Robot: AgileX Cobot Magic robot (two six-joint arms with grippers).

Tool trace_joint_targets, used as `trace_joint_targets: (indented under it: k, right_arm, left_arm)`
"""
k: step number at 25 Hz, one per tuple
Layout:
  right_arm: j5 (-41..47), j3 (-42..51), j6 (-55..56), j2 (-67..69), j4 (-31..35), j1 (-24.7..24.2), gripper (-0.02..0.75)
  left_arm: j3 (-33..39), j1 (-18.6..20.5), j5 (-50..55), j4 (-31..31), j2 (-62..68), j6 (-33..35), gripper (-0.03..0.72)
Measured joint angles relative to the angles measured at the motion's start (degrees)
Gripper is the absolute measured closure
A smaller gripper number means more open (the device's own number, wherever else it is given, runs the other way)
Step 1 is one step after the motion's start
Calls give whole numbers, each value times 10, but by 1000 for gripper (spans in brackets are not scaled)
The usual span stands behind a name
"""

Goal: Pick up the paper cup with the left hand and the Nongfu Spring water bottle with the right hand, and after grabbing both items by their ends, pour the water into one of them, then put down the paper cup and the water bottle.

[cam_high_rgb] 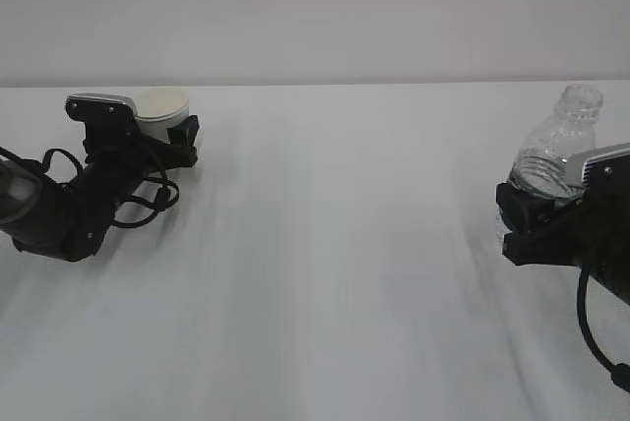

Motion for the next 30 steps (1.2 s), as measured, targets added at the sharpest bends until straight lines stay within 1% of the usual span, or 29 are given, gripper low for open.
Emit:
trace_joint_targets:
  k: [6, 18, 30]
  right_arm:
    - [0, 0, 0, 0, 0, 0, 318]
    - [0, 0, 0, 0, 0, 0, 318]
    - [0, 0, 0, 0, 0, 0, 318]
  left_arm:
    - [0, 0, 0, 0, 0, 0, 91]
    - [0, 0, -2, 0, 0, 0, 203]
    - [3, 0, -5, 0, 0, 0, 215]
